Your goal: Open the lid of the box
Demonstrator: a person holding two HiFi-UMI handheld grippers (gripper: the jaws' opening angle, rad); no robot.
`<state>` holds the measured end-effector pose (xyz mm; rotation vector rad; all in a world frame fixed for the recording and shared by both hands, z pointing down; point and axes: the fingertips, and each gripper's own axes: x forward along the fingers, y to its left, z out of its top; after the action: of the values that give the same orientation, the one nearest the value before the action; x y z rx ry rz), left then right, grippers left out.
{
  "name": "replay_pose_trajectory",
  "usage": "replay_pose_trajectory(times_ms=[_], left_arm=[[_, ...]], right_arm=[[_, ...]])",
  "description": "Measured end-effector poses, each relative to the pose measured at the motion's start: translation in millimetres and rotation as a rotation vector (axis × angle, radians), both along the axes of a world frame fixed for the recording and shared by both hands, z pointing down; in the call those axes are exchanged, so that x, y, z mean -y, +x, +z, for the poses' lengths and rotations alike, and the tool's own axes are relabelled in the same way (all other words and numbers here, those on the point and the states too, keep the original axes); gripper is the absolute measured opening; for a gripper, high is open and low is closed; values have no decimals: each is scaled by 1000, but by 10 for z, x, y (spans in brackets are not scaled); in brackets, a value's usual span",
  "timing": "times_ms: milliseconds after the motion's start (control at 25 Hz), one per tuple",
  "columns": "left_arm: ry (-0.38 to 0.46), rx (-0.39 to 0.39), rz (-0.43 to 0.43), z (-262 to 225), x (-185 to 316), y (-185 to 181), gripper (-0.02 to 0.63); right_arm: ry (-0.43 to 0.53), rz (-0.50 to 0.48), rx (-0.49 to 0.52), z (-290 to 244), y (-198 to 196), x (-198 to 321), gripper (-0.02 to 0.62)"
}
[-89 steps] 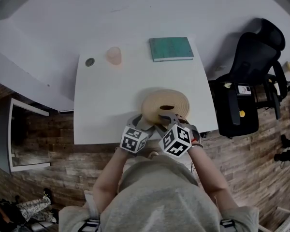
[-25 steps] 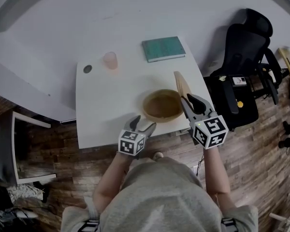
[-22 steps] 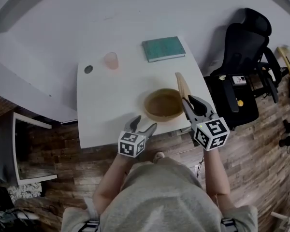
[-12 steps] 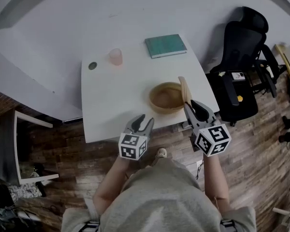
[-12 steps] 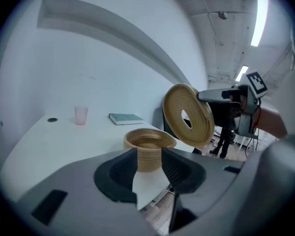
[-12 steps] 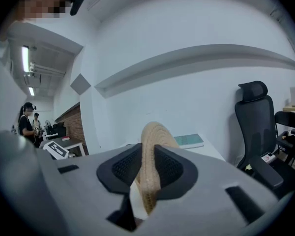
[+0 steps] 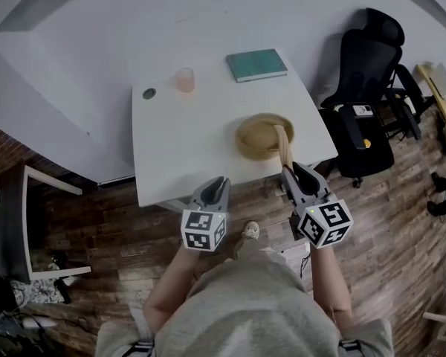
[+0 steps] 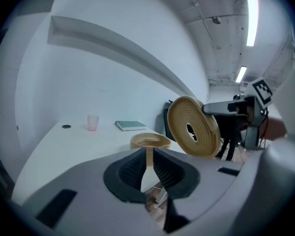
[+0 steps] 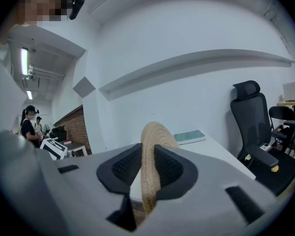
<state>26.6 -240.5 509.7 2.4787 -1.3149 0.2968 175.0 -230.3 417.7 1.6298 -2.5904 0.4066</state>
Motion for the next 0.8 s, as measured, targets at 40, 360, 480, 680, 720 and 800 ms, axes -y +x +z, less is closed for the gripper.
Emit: replay_pose_trajectory(times_ms=[40, 360, 480, 680, 720, 800], left_arm=[[3, -4, -3, -11, -58, -28, 40], [15, -29, -4, -76, -583, -179, 21], [16, -40, -16, -110, -797, -214, 18], [22, -49, -24, -121, -1132, -299, 18], [22, -51, -25, -125, -1189, -318, 18], [21, -55, -31, -135, -1296, -358, 18]], right_arm=[[-1, 1, 7, 4, -27, -70, 83], [0, -14, 3, 37, -238, -621, 83], [5, -21, 4, 28, -285, -845, 83], [10, -39, 6, 72, -386, -1149, 83], [11, -41, 7, 73, -405, -1199, 83], [14, -45, 10, 75, -436, -1296, 83]])
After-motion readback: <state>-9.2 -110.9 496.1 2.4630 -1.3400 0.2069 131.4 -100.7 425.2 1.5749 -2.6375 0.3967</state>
